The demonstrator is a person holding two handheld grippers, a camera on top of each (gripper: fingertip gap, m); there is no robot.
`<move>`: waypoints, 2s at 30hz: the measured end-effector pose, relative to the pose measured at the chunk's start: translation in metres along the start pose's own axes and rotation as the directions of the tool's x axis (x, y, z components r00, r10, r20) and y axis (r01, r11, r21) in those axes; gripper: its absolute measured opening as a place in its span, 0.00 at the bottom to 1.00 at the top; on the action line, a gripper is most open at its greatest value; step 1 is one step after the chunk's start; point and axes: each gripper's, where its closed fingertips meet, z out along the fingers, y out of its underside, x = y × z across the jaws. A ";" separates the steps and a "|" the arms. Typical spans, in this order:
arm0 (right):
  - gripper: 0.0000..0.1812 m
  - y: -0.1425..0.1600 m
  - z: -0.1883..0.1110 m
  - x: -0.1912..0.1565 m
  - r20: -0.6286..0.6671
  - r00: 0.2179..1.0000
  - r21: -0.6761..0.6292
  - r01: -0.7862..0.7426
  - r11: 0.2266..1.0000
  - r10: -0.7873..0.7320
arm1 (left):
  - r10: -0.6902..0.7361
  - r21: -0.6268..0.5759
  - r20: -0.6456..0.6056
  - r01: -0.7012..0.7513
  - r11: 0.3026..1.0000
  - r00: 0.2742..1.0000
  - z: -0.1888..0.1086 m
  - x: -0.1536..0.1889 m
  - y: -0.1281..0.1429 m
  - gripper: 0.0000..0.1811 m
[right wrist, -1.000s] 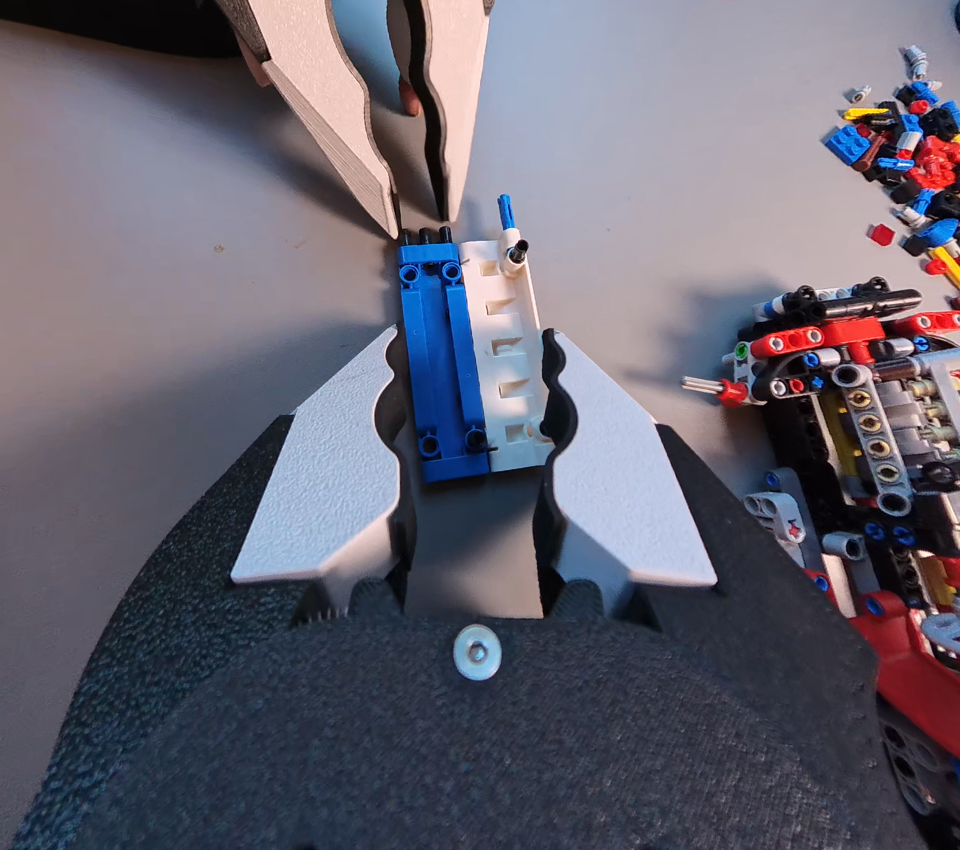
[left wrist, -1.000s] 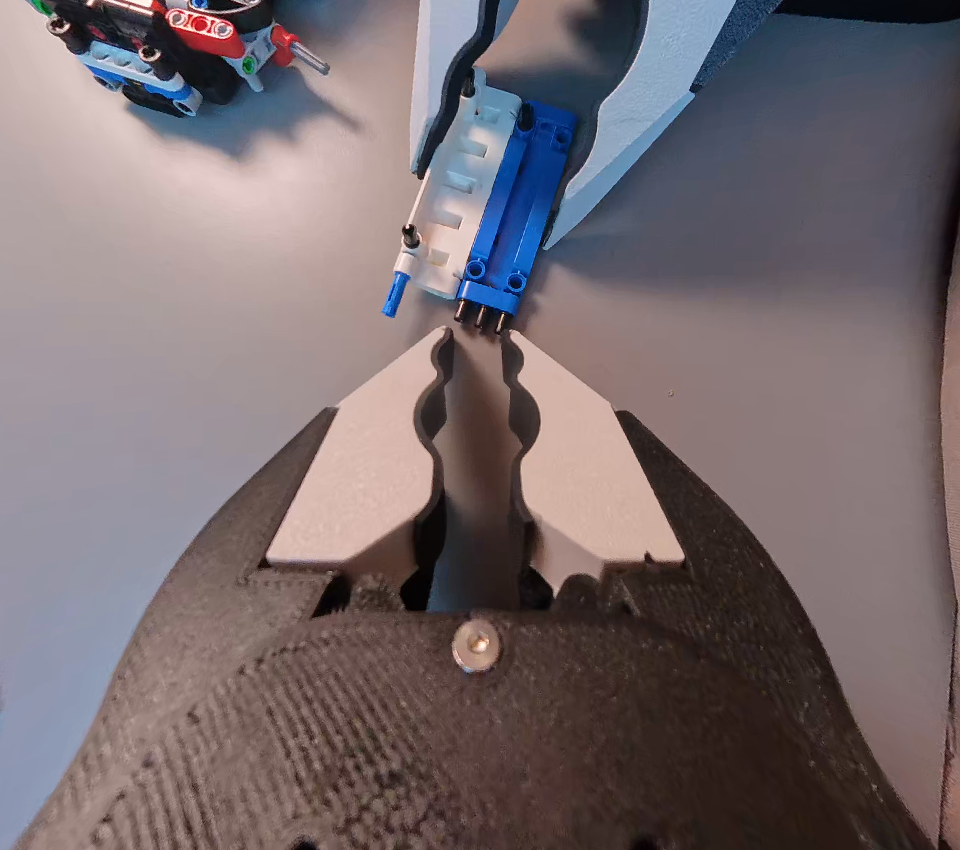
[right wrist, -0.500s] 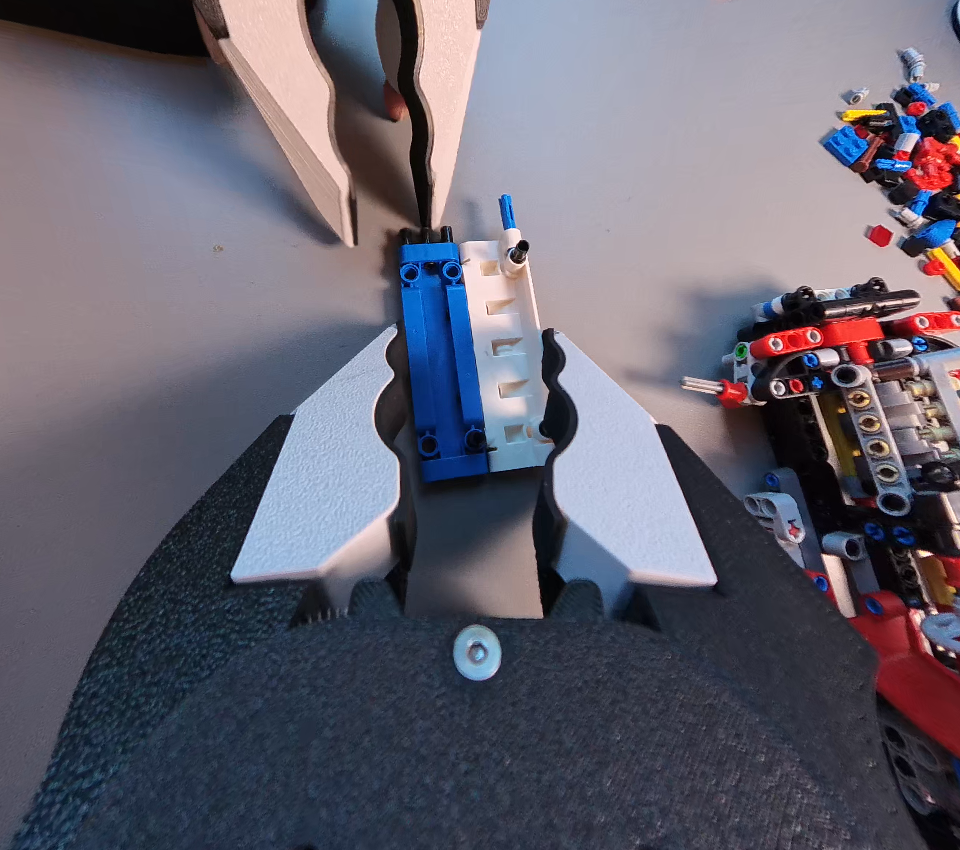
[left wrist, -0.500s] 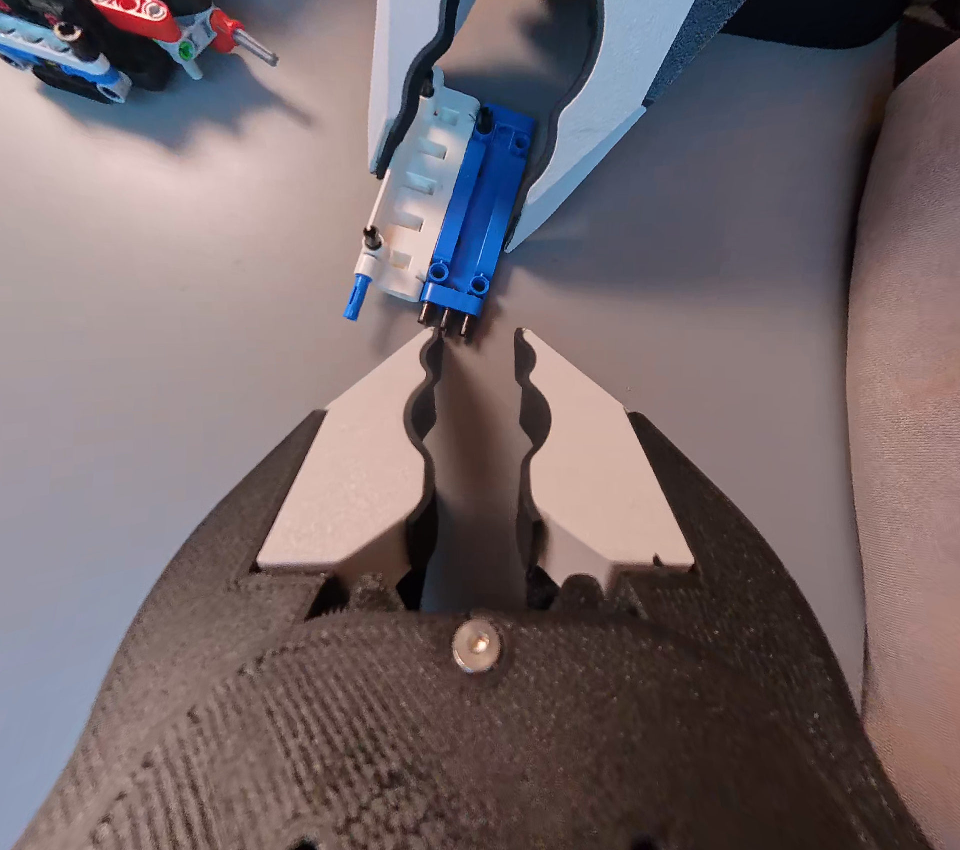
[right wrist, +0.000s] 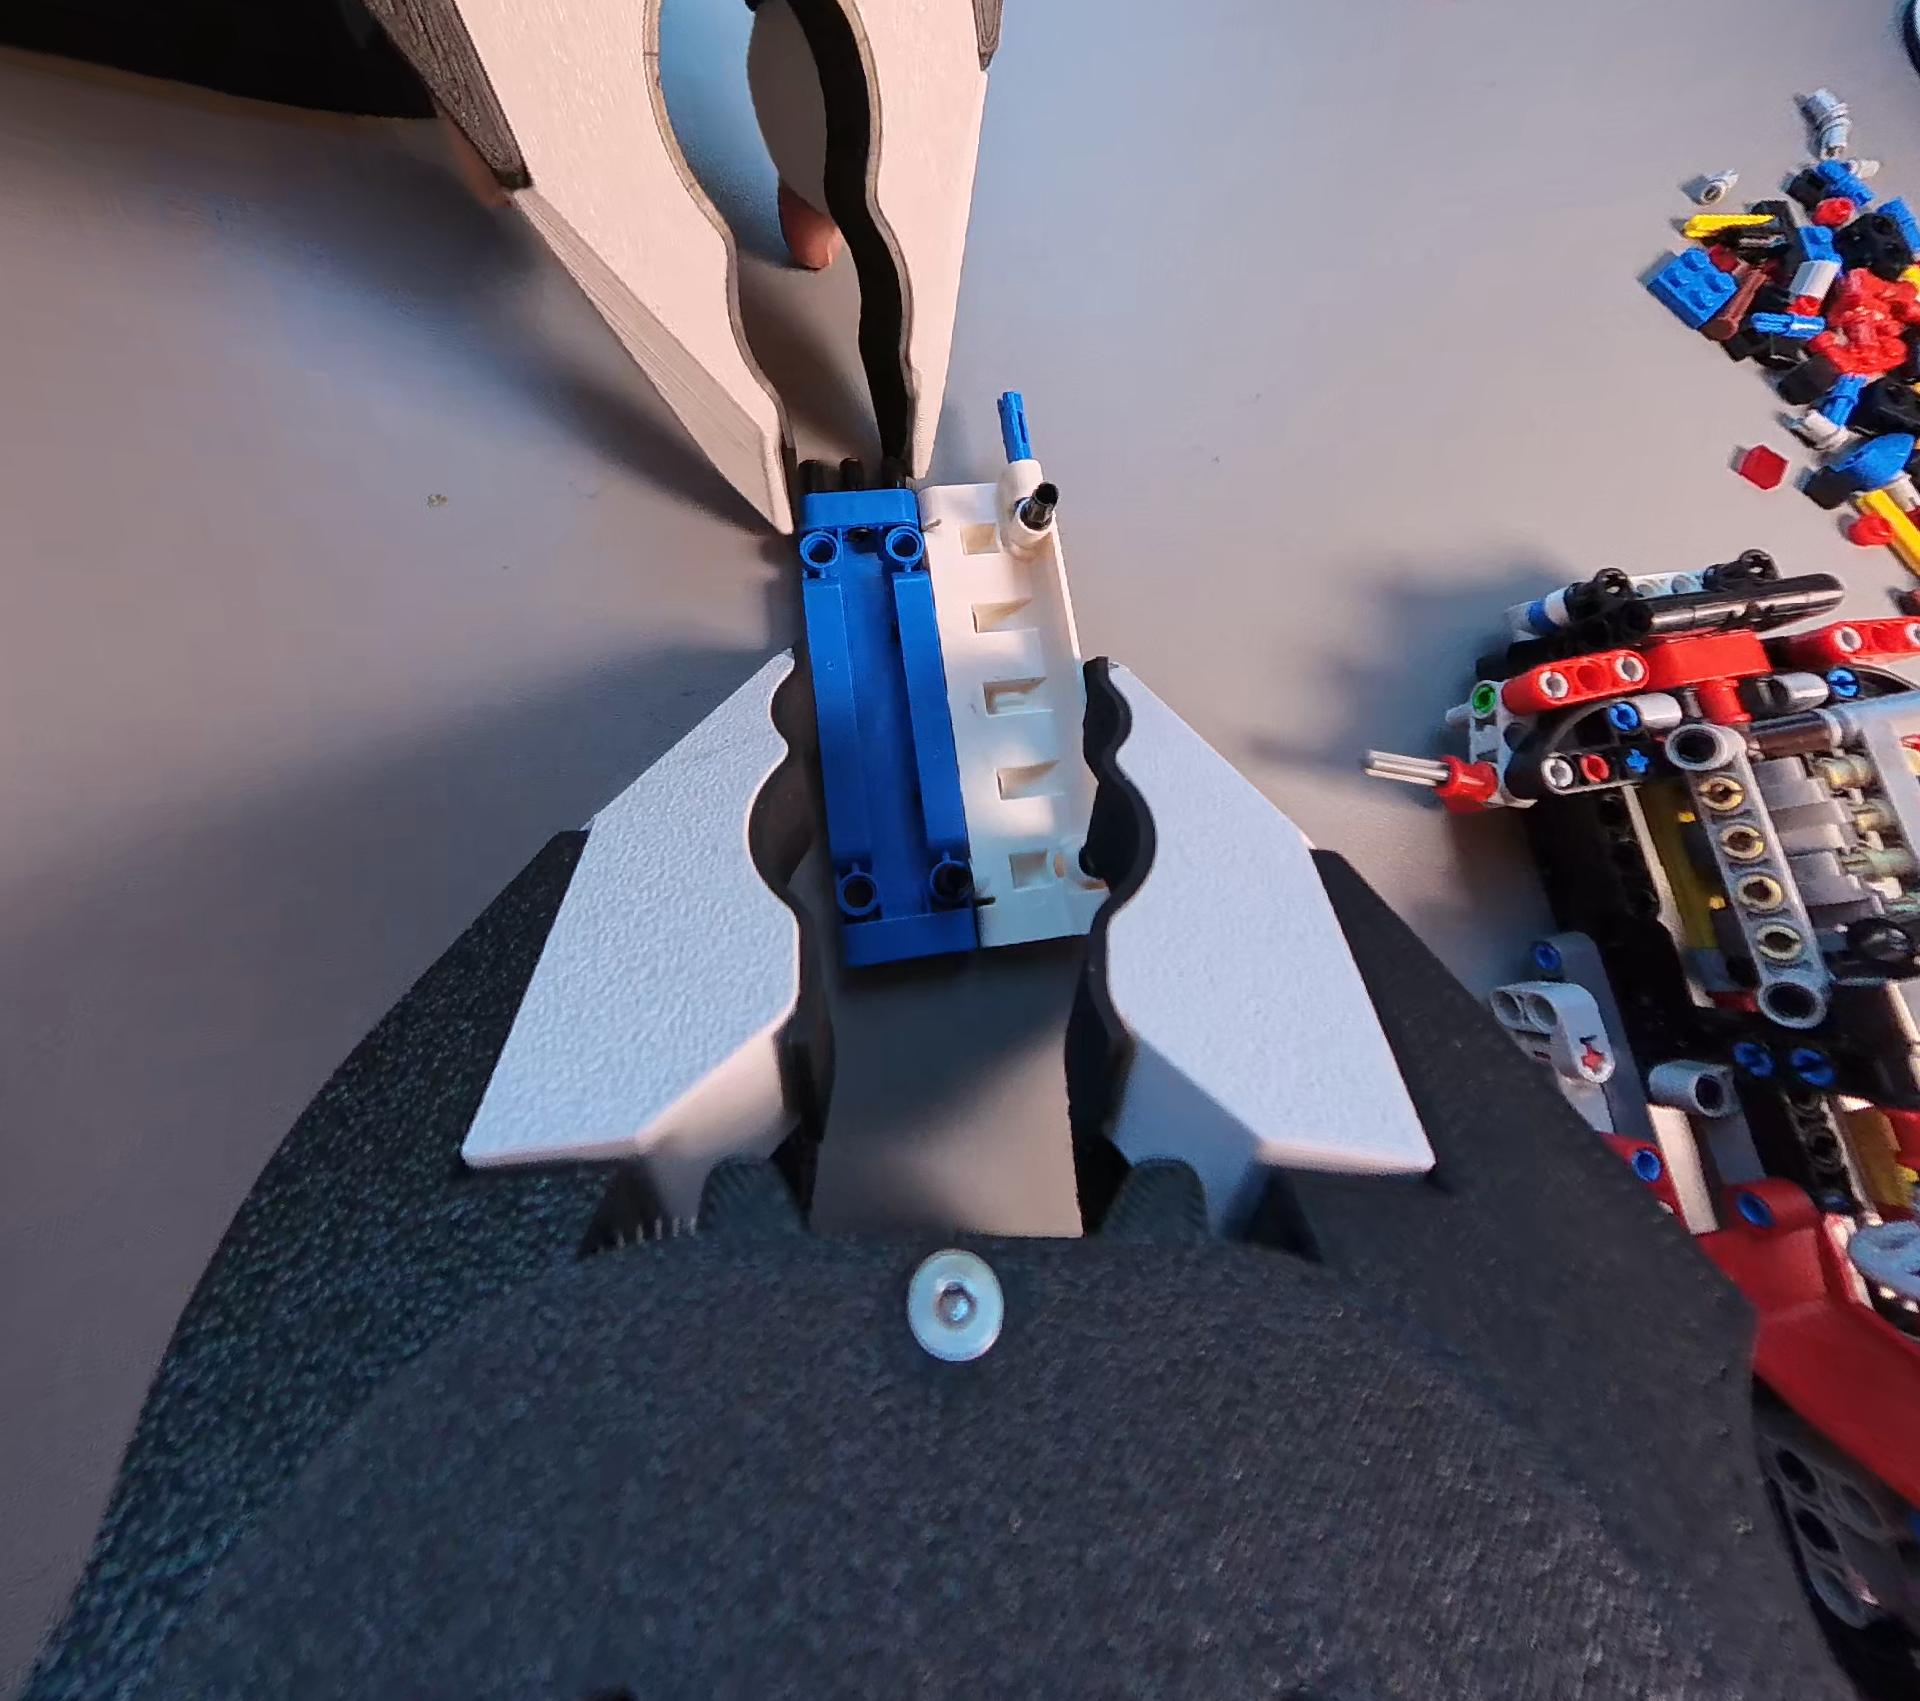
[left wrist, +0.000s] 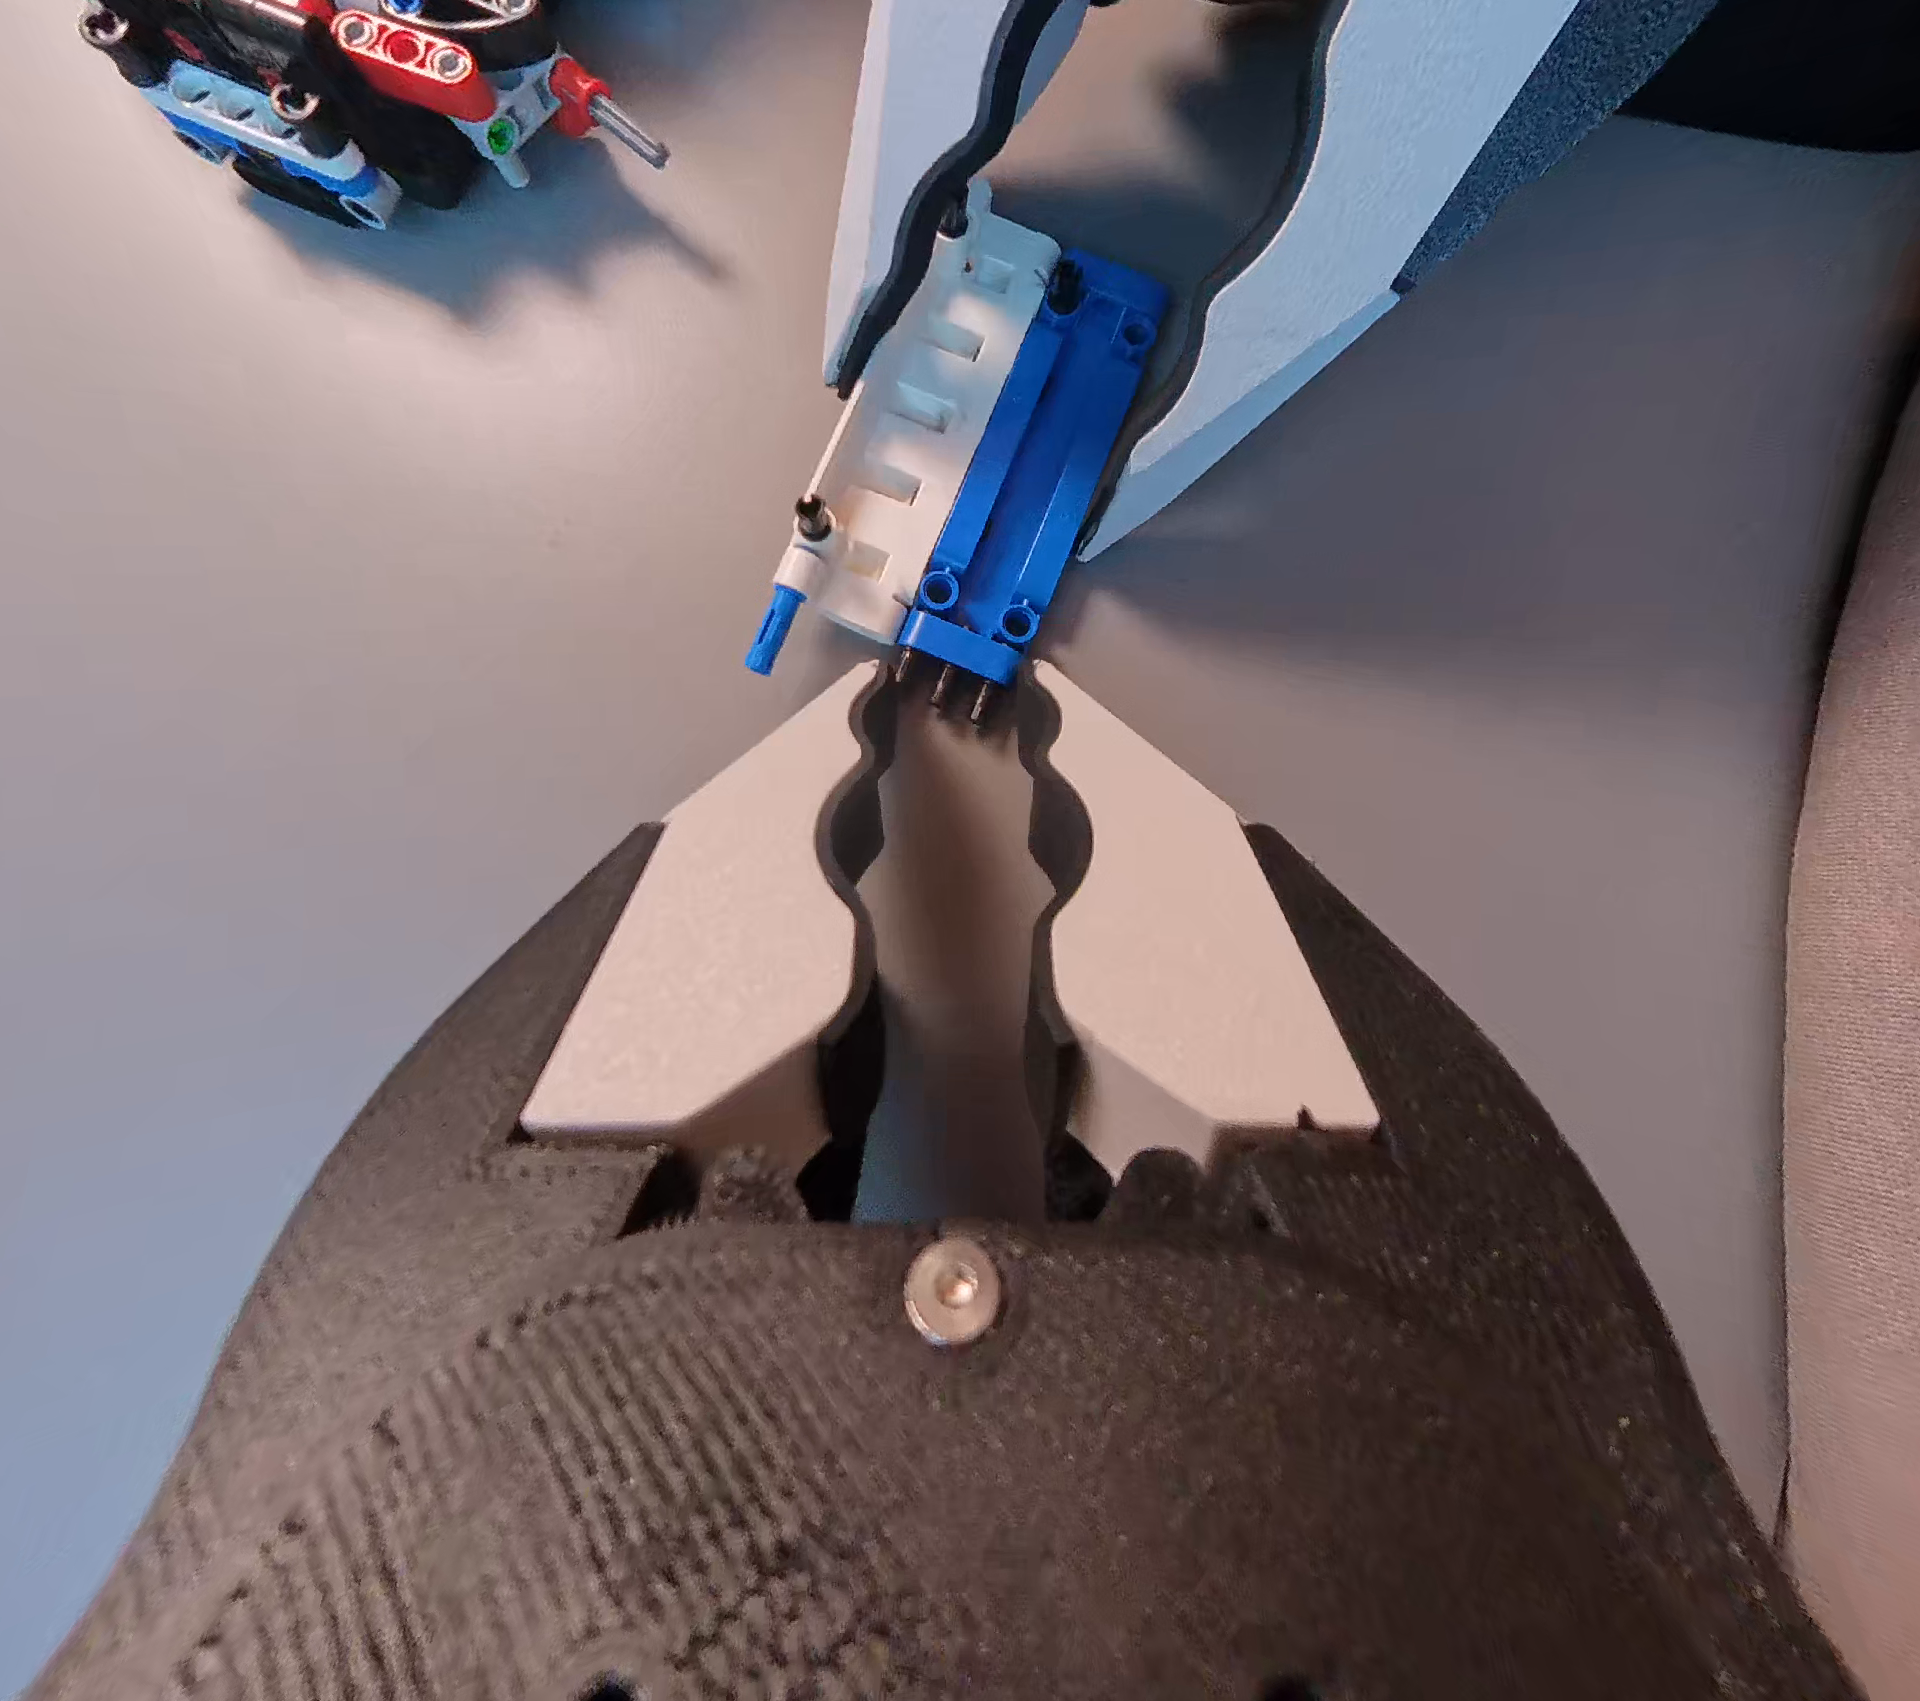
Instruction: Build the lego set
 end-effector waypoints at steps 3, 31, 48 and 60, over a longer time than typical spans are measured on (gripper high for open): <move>0.28 0.000 0.000 0.000 -0.002 1.000 0.000 -0.001 1.000 0.001 | -0.016 0.001 0.025 0.016 1.000 1.000 0.001 0.000 -0.001 0.11; 0.28 -0.009 0.007 0.008 0.080 0.980 0.010 0.182 0.983 -0.182 | -0.052 0.320 0.044 0.035 0.947 0.998 -0.039 -0.027 -0.025 0.30; 0.31 -0.069 -0.017 0.048 -0.004 0.998 0.357 0.052 0.933 -0.055 | 0.098 0.175 0.078 -0.110 0.978 0.992 -0.014 -0.052 0.005 0.27; 0.27 -0.093 -0.067 0.103 -0.124 0.954 0.655 -0.128 0.745 0.273 | -0.210 0.706 0.165 0.034 0.708 0.964 -0.105 -0.108 -0.040 0.35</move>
